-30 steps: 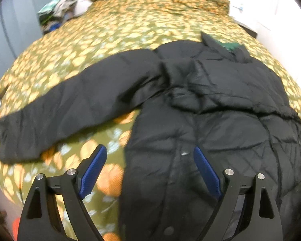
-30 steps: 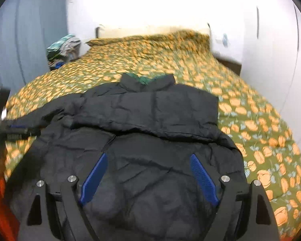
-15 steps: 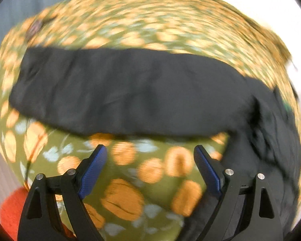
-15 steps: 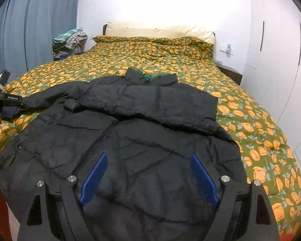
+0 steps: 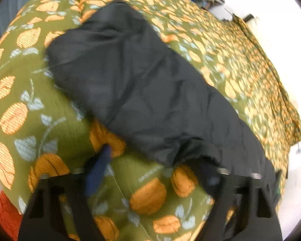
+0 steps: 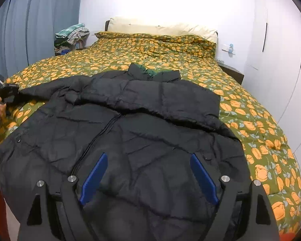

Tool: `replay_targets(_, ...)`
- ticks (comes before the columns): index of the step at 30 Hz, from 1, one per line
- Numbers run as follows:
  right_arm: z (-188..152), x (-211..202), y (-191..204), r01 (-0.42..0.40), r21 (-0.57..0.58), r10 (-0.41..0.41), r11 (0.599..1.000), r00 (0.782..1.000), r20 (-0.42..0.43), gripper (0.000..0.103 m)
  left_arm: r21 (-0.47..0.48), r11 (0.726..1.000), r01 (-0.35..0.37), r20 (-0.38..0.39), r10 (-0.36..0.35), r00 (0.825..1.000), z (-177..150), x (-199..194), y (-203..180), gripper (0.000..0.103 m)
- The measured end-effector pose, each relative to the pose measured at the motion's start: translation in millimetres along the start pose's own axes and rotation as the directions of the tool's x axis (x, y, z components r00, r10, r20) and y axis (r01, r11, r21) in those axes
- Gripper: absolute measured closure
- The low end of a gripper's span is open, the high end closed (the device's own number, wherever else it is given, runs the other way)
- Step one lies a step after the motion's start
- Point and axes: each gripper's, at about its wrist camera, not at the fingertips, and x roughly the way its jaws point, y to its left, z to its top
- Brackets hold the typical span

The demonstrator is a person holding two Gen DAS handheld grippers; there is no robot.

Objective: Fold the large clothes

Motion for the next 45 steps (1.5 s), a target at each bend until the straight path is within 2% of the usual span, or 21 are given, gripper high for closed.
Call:
replay_targets(1,-1.2,1.3,0.6,-0.005,0.001,0.005,1.0,1.0,-0.007,0.017,-0.007,1.0,0.007,-0.01,-0.007,1.0,2.2,3.2,2.6,0.064)
replay_targets(3,-2.3,3.1,2.3,-0.013,0.006,0.014,1.0,1.0,-0.015,0.017,-0.044,0.999,0.026,-0.037,-0.028,0.999,5.2,7.1,12.5,0.067)
replay_targets(4,-2.5,3.6,2.9,-0.02,0.009,0.02,1.0,1.0,-0.016,0.017,-0.074,0.996,0.043,-0.04,-0.046,0.998,4.0,5.1,18.0,0.066)
replay_targets(8,-3.2,3.3,6.8,-0.03,-0.011,0.03,0.999,0.999,-0.012,0.017,-0.165,0.979,0.122,0.001,-0.123,0.992,-4.5,-13.7,32.4,0.032)
replay_targets(11,-4.5,4.8,9.4,-0.039,-0.022,0.038,0.999,0.999,-0.019,0.017,-0.132,0.979,0.156,0.033,-0.153,0.988,1.0,-17.7,27.6,0.026)
replay_targets(13,-5.4,6.6,10.9,-0.04,-0.025,0.039,0.999,0.999,-0.026,0.017,-0.114,0.982,0.152,0.038,-0.149,0.988,12.3,-11.6,25.0,0.023)
replay_targets(14,-5.6,6.9,11.6,-0.038,-0.027,0.038,0.999,0.999,-0.026,0.017,-0.121,0.979,0.161,0.031,-0.159,0.987,19.0,-4.1,24.4,0.017)
replay_targets(18,-6.1,7.2,14.8,-0.028,-0.039,0.027,0.999,0.999,-0.028,0.017,-0.133,0.981,0.14,0.004,-0.141,0.99,35.0,9.9,28.9,0.017)
replay_targets(21,-6.4,8.1,15.9,-0.022,-0.04,0.021,0.999,0.999,-0.034,0.017,-0.181,0.965,0.192,0.019,-0.191,0.981,32.4,-0.8,37.4,0.017)
replay_targets(23,-7.1,9.5,16.1,-0.023,-0.04,0.021,0.999,0.999,-0.038,0.017,-0.225,0.941,0.251,0.057,-0.245,0.968,22.7,-12.9,49.6,0.017)
replay_targets(27,-9.6,17.1,16.7,-0.032,-0.037,0.03,0.999,0.998,-0.063,0.017,-0.245,0.923,0.296,0.079,-0.285,0.955,19.8,-23.7,61.5,0.017)
replay_targets(30,-12.0,21.5,20.6,-0.042,-0.052,0.038,0.998,0.996,-0.077,0.017,-0.205,0.94,0.274,0.061,-0.267,0.962,34.7,-13.8,51.9,0.014)
replay_targets(33,-12.2,20.6,24.6,-0.043,-0.069,0.037,0.997,0.996,-0.075,0.017,-0.218,0.947,0.234,0.042,-0.23,0.972,54.5,5.9,45.0,0.015)
replay_targets(34,-12.1,19.8,25.1,-0.04,-0.073,0.034,0.997,0.997,-0.074,0.017,-0.23,0.947,0.224,0.045,-0.219,0.975,61.4,10.4,44.3,0.016)
replay_targets(35,-12.0,19.2,25.1,-0.037,-0.073,0.032,0.997,0.997,-0.074,0.017,-0.237,0.948,0.214,0.053,-0.207,0.977,66.7,11.9,45.2,0.025)
replay_targets(36,-12.1,18.9,24.9,-0.035,-0.072,0.03,0.997,0.997,-0.074,0.017,-0.234,0.95,0.205,0.064,-0.196,0.979,72.1,13.2,44.0,0.038)
replay_targets(37,-12.4,18.7,24.4,-0.032,-0.069,0.027,0.997,0.997,-0.076,0.017,-0.224,0.954,0.202,0.058,-0.193,0.979,75.1,14.8,40.8,0.082)
replay_targets(38,-12.8,19.1,23.8,-0.032,-0.064,0.027,0.997,0.997,-0.079,0.017,-0.203,0.964,0.171,0.037,-0.167,0.985,79.2,16.2,36.8,0.093)
replay_targets(40,-12.8,20.7,23.5,-0.034,-0.059,0.029,0.998,0.996,-0.084,0.017,-0.153,0.975,0.163,0.048,-0.157,0.986,83.7,6.4,27.1,0.097)
replay_targets(43,-12.4,23.5,23.7,-0.044,-0.055,0.038,0.998,0.995,-0.091,0.017,0.066,0.989,0.133,0.13,-0.141,0.981,87.6,-36.4,-16.3,0.098)
replay_targets(45,-12.1,24.3,23.2,-0.05,-0.049,0.045,0.998,0.995,-0.093,0.017,0.237,0.965,0.114,0.194,-0.162,0.968,81.9,-69.3,-56.9,0.098)
